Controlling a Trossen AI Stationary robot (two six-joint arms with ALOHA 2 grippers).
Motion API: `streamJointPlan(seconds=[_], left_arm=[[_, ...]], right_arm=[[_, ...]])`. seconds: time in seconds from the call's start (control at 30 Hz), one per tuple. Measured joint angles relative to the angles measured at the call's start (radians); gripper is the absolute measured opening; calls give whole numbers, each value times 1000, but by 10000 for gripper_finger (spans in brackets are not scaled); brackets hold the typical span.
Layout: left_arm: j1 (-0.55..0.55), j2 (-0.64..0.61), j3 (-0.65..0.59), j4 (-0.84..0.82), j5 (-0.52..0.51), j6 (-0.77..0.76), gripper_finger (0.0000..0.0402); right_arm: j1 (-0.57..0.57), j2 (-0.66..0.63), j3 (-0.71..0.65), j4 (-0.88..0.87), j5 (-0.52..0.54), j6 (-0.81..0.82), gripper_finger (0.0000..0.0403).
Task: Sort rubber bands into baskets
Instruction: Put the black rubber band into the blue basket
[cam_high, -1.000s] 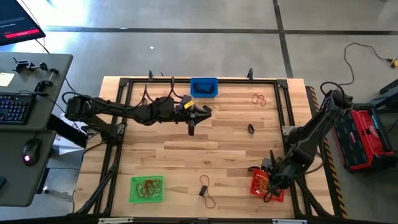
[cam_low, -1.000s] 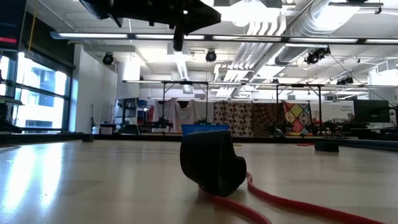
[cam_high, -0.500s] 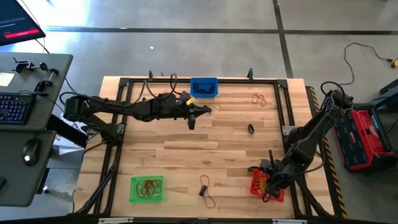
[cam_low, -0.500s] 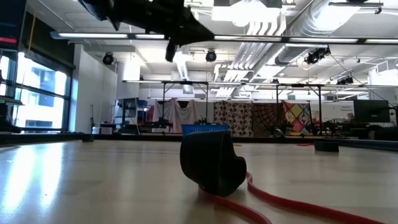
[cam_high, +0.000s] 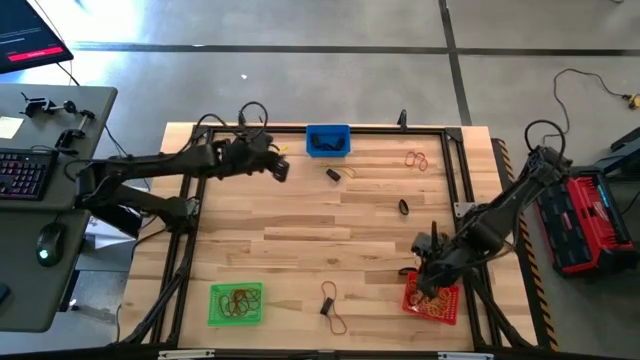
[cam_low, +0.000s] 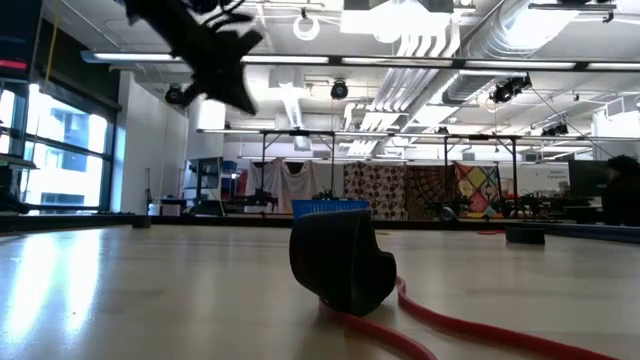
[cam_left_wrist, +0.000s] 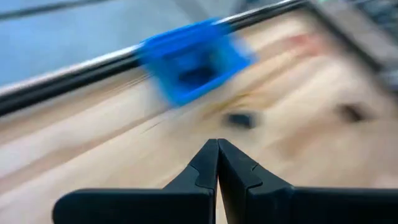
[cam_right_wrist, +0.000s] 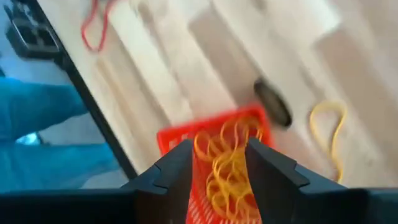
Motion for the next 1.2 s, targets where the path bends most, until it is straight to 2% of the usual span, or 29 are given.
streamJointPlan(seconds=[0.1, 0.23, 0.4, 0.6, 0.93, 1.2], left_arm=[[46, -7, 0, -207, -52, -62, 0], [111, 13, 0, -370, -28, -72, 0], [173, 69, -1, -434, -17, -49, 6], [233, 186, -1, -511, 8, -43, 52], [309, 283, -1, -512, -51, 1, 142], [427, 351, -1, -475, -34, 101, 144]], right_arm=[[-65, -11, 7, 5, 21, -88, 124], [-170, -28, -15, 52, -24, -219, 106], [-310, -28, -15, 60, -41, -401, 80], [-453, -27, -15, 155, -101, -531, 60], [-492, -27, -16, 182, -127, -598, 55], [-492, -27, -16, 181, -122, -596, 55]])
